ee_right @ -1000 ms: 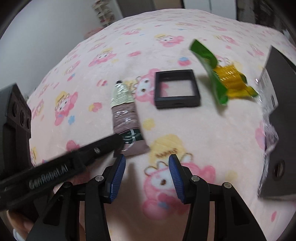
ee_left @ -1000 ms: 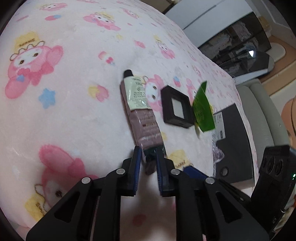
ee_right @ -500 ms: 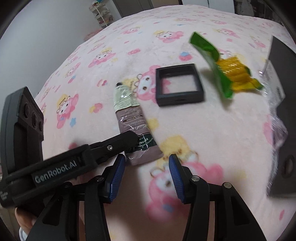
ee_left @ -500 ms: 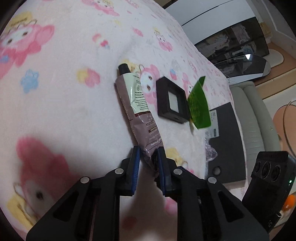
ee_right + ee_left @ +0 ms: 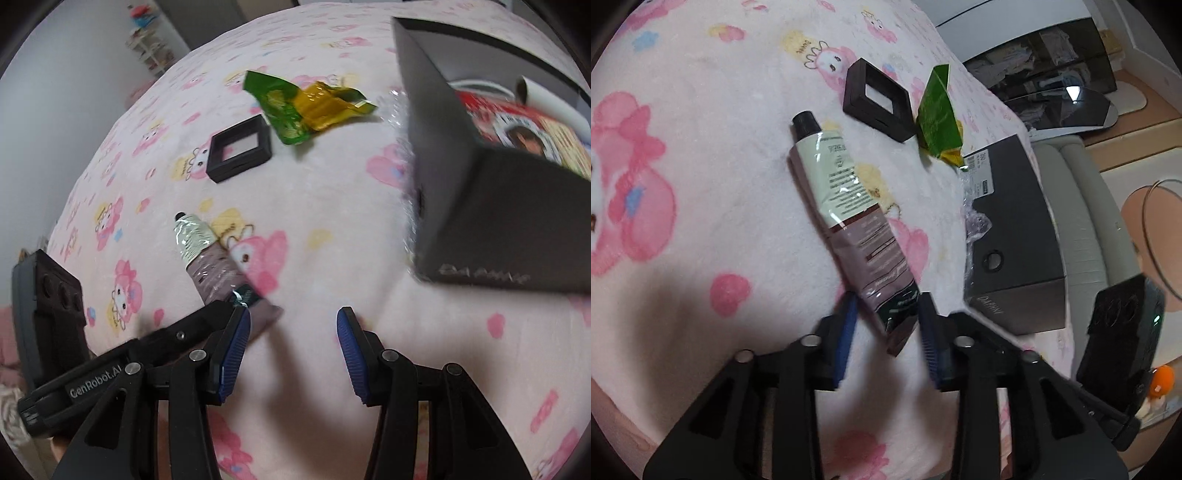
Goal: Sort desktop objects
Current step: 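Lift the brown tube with the left gripper while the right gripper grasps its other end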
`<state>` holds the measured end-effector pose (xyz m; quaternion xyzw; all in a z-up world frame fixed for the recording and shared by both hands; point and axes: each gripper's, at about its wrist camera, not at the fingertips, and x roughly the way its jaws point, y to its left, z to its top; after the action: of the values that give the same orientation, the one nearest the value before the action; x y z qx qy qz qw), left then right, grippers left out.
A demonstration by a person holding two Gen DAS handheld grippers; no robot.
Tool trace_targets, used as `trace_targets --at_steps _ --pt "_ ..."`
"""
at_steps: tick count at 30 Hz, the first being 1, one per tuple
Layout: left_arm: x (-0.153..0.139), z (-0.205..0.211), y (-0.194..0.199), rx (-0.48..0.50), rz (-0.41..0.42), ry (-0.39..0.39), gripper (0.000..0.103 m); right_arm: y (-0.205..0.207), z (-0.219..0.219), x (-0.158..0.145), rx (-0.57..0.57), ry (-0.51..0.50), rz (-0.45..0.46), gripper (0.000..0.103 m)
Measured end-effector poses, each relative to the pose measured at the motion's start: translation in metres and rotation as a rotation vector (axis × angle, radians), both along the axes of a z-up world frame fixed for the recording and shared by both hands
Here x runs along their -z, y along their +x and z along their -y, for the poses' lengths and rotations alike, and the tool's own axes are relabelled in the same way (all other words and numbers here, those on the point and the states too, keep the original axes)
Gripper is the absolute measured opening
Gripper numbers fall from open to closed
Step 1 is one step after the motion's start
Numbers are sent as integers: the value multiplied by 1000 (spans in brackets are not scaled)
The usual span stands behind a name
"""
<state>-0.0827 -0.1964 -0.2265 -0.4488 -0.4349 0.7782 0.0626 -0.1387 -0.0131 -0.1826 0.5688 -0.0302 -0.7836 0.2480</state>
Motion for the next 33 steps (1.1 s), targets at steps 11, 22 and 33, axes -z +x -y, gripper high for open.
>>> trace_targets --at_steps 11,22,33 --pt "-4 7 -7 -7 -28 -108 25 7 12 19 -23 -64 76 46" --pt "-19 -17 -2 77 -29 -236 38 -6 -9 13 55 -41 43 25" --pt "-14 37 -52 -40 -19 -299 38 -8 -4 21 39 -52 77 34"
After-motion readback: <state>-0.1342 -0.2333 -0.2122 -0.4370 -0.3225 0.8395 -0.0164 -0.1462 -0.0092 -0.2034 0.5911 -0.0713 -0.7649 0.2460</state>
